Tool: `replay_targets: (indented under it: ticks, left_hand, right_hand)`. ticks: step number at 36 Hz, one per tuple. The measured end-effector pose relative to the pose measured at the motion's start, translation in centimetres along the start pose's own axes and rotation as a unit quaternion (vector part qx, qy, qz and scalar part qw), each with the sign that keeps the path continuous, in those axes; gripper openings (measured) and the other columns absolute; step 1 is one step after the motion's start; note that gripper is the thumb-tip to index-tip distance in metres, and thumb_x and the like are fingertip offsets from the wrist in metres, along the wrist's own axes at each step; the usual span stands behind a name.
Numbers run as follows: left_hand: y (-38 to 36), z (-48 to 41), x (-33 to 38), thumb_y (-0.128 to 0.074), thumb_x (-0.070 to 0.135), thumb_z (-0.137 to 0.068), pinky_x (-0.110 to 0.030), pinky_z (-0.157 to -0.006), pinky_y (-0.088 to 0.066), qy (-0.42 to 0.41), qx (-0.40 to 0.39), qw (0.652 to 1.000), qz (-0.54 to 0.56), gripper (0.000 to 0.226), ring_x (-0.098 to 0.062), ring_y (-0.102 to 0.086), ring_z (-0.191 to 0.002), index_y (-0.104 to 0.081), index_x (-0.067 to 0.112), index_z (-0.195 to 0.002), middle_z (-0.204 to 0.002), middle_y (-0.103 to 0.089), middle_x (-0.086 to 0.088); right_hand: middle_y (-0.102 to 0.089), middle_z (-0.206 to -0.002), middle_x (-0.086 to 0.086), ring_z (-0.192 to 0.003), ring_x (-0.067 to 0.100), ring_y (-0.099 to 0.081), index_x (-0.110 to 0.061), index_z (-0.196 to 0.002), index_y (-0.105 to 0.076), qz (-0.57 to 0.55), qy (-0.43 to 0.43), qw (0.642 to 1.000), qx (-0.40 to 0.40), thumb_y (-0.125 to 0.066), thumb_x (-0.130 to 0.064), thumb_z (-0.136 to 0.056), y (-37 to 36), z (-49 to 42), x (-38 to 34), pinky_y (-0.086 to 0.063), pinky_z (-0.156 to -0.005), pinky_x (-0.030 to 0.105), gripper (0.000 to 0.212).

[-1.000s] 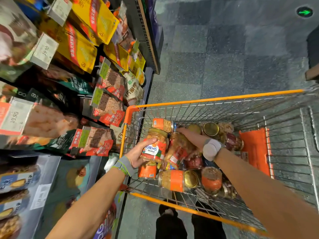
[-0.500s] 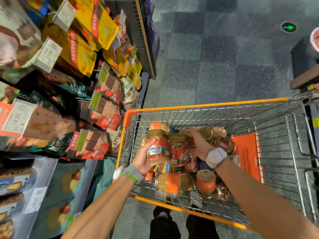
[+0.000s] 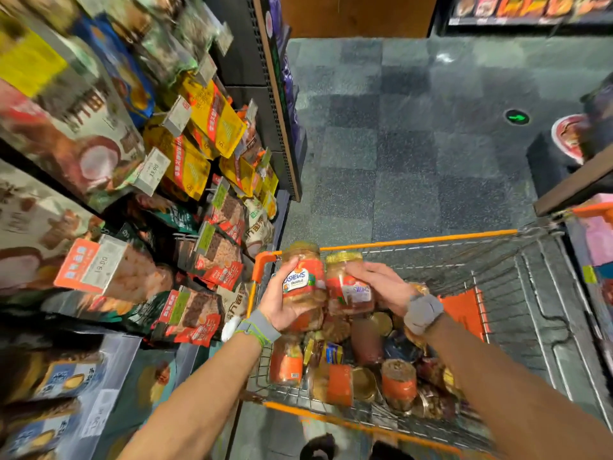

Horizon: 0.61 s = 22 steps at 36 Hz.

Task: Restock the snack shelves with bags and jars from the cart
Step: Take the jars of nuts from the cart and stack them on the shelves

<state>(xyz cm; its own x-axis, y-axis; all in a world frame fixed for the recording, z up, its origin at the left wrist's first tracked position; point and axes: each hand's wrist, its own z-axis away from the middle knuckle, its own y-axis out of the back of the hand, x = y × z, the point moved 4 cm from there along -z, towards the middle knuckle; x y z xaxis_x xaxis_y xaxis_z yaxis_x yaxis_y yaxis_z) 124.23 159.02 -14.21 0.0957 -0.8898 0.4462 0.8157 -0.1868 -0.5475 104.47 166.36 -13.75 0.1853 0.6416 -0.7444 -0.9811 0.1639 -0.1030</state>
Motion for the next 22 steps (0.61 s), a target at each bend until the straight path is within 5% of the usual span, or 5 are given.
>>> replay_targets:
  ticks: [4, 8, 12, 15, 22]
  left_hand:
    - [-2.2, 2.5, 2.3, -0.066, 0.044, -0.083, -0.048, -0.079, -0.06, -0.053, 0.022, 0.998, -0.023, 0.037, -0.031, -0.071, -0.089, -0.081, 0.013, -0.095, -0.107, -0.073, -0.016]
    - [-3.4, 6.6, 4.5, -0.076, 0.041, -0.08, -0.034, -0.068, -0.062, -0.105, 0.039, 0.991, -0.074, 0.037, -0.021, -0.074, -0.078, -0.071, 0.013, -0.104, -0.095, -0.077, -0.009]
    - [-2.8, 12.4, 7.3, -0.098, 0.038, -0.046, -0.039, -0.07, -0.062, -0.204, 0.06, 0.972, -0.102, 0.095, -0.024, -0.074, -0.081, -0.06, 0.007, -0.127, -0.102, -0.074, -0.012]
    - [-2.5, 17.6, 8.6, -0.087, 0.023, -0.061, -0.041, -0.067, -0.061, -0.291, 0.12, 0.946, -0.081, 0.089, -0.026, -0.072, -0.079, -0.043, 0.012, -0.137, -0.099, -0.072, -0.012]
    - [-1.4, 31.6, 7.1, -0.083, 0.017, -0.065, -0.048, -0.086, -0.056, -0.427, 0.214, 0.877, -0.046, 0.083, -0.033, -0.067, -0.102, -0.045, 0.014, -0.139, -0.126, -0.066, -0.021]
  right_hand:
    - [-0.074, -0.109, 0.013, -0.095, 0.027, -0.073, -0.01, -0.125, -0.062, -0.079, 0.001, 0.997, 0.004, -0.087, -0.055, -0.063, -1.8, 2.4, -3.4, -0.053, -0.096, 0.05, 0.08]
    - [-0.077, -0.086, 0.004, -0.079, 0.02, -0.073, -0.011, -0.105, -0.067, -0.064, 0.07, 0.996, 0.007, -0.075, -0.042, -0.085, -3.2, 4.0, -7.0, -0.059, -0.085, 0.041, 0.038]
    - [-0.073, -0.115, 0.008, -0.098, 0.019, -0.073, -0.011, -0.135, -0.052, 0.002, 0.134, 0.989, -0.056, -0.08, -0.05, -0.078, -6.1, 5.2, -12.1, -0.059, -0.085, 0.039, 0.074]
    - [-0.068, -0.127, 0.009, -0.108, 0.028, -0.07, -0.017, -0.15, -0.033, 0.041, 0.175, 0.975, -0.127, -0.087, -0.052, -0.071, -8.8, 5.9, -15.2, -0.053, -0.097, 0.053, 0.102]
    - [-0.072, -0.113, 0.004, -0.094, 0.012, -0.072, -0.029, -0.13, -0.049, 0.119, 0.264, 0.916, -0.277, -0.08, -0.039, -0.069, -19.0, 13.5, -19.5, -0.054, -0.082, 0.031, 0.069]
